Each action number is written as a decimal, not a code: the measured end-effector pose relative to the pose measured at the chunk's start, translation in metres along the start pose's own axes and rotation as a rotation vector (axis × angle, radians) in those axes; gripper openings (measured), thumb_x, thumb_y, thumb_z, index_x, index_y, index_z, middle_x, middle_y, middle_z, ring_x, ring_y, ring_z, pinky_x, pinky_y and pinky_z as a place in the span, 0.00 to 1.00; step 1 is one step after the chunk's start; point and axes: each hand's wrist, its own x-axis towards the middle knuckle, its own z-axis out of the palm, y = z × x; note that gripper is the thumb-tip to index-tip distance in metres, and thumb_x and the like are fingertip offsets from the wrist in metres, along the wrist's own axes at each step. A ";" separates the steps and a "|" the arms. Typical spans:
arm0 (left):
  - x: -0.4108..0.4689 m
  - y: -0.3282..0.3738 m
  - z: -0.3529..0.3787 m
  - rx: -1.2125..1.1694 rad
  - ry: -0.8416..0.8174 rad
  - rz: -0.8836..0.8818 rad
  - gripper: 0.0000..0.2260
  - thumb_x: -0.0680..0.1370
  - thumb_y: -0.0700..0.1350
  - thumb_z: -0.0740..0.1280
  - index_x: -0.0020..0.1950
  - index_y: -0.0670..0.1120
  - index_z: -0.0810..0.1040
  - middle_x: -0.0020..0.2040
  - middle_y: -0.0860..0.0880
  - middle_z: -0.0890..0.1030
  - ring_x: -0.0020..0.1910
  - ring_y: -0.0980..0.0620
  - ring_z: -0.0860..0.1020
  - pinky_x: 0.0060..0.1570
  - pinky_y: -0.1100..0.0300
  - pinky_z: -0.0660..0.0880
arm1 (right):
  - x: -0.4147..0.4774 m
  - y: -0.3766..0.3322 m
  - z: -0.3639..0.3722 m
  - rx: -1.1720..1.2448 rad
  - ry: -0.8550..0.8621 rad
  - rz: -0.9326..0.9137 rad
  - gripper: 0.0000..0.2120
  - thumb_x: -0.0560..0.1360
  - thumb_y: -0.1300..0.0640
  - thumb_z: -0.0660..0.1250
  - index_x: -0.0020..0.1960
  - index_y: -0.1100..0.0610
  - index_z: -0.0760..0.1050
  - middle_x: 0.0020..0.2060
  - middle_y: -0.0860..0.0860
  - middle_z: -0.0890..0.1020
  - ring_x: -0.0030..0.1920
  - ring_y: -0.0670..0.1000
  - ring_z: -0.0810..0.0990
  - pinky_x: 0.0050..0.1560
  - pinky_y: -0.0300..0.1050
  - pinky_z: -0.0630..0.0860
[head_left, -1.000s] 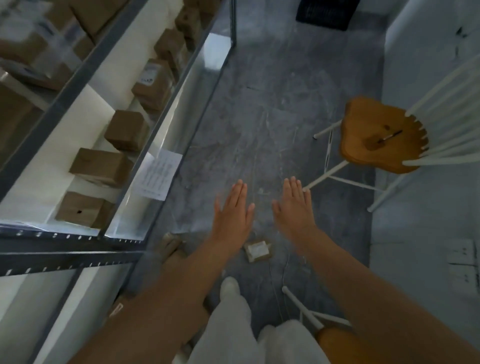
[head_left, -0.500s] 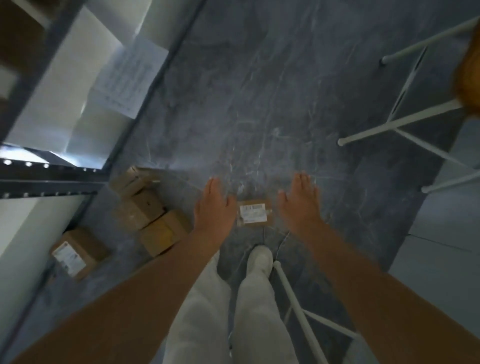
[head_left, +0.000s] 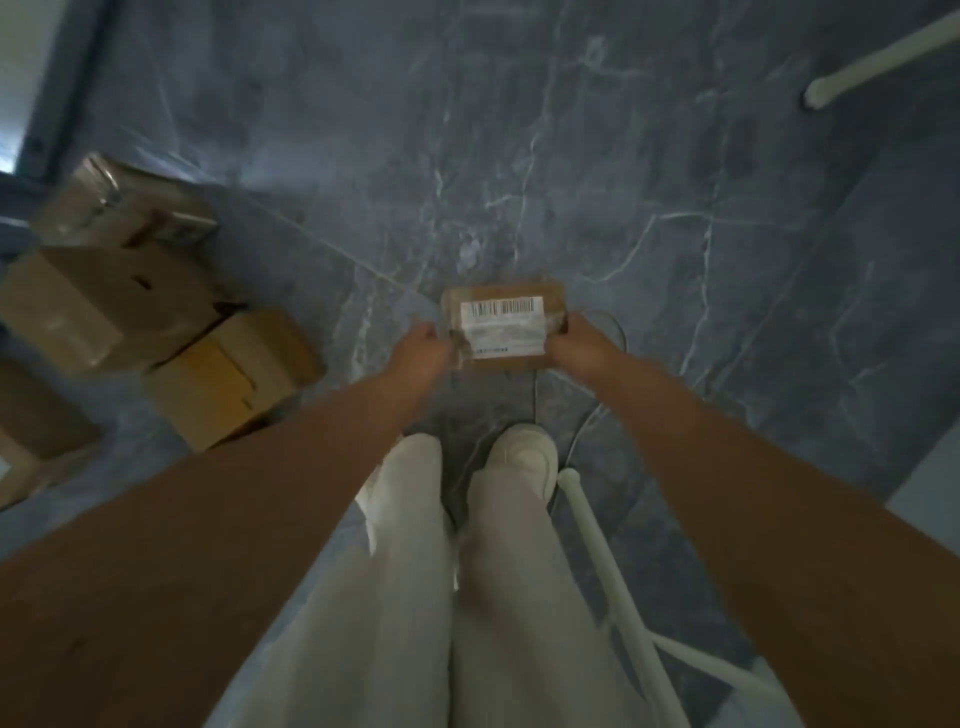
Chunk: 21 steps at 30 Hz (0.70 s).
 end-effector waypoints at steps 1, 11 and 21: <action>0.003 -0.003 0.006 -0.055 -0.031 -0.023 0.12 0.80 0.40 0.61 0.61 0.38 0.77 0.58 0.40 0.78 0.47 0.47 0.76 0.44 0.57 0.73 | 0.002 0.001 0.005 0.032 -0.028 0.018 0.21 0.78 0.69 0.59 0.71 0.63 0.68 0.66 0.58 0.75 0.66 0.57 0.74 0.68 0.48 0.70; -0.094 0.041 -0.075 -0.301 0.104 -0.001 0.11 0.77 0.37 0.61 0.58 0.42 0.78 0.44 0.47 0.76 0.38 0.52 0.73 0.33 0.61 0.67 | -0.114 -0.089 0.004 0.180 -0.042 -0.023 0.27 0.77 0.68 0.60 0.76 0.58 0.62 0.70 0.57 0.72 0.69 0.56 0.71 0.70 0.51 0.68; -0.378 0.182 -0.315 -0.878 0.285 0.256 0.08 0.70 0.37 0.66 0.48 0.39 0.82 0.43 0.41 0.83 0.45 0.42 0.81 0.45 0.53 0.77 | -0.451 -0.386 -0.061 0.024 -0.006 -0.667 0.22 0.84 0.58 0.55 0.77 0.56 0.62 0.73 0.52 0.69 0.71 0.49 0.69 0.66 0.32 0.62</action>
